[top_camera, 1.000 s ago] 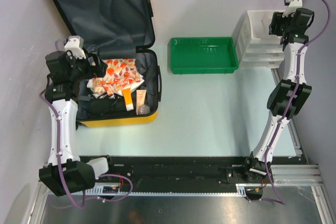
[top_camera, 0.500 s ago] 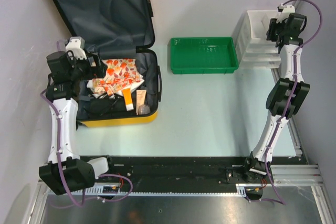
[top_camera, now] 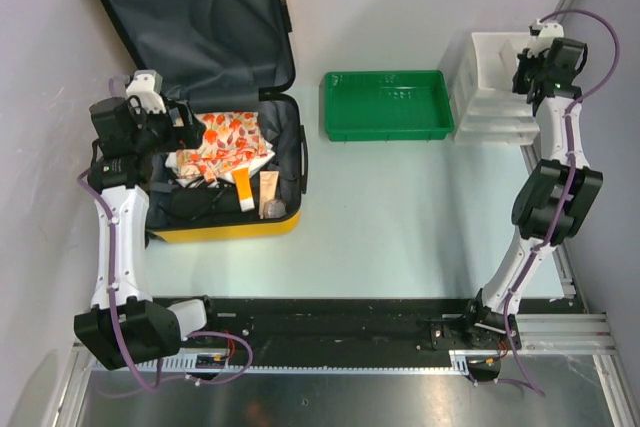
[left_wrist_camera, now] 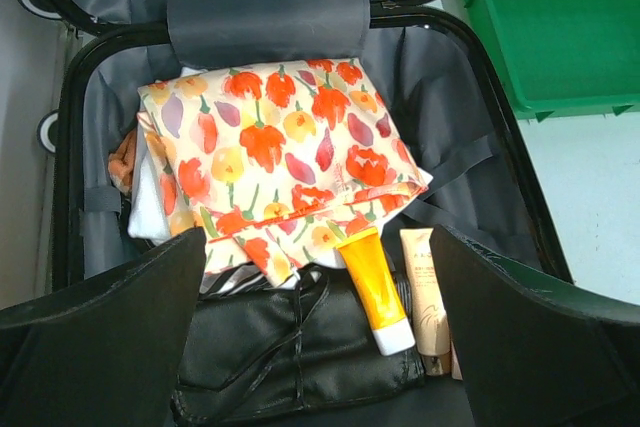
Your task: Open, take out, and arrange the luggage
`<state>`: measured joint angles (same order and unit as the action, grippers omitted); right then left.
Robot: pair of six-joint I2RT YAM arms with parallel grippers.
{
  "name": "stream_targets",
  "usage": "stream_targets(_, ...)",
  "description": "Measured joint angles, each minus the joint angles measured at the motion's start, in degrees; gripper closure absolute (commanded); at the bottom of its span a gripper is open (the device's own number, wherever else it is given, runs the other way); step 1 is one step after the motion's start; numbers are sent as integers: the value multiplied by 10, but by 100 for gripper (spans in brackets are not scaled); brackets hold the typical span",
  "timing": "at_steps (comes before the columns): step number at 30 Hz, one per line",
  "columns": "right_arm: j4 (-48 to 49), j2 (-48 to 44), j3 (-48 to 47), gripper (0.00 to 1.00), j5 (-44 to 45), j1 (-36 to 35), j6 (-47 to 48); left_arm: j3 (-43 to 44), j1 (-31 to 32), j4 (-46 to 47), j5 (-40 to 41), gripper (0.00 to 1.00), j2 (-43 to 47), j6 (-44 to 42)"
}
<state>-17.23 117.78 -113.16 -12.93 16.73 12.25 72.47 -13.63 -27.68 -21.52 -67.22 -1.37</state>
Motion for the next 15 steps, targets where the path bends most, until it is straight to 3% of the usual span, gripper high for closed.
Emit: stream_targets(15, -45, -328, 328, 100, 7, 19, 10, -13, 0, 1, -18, 0, 4, -3)
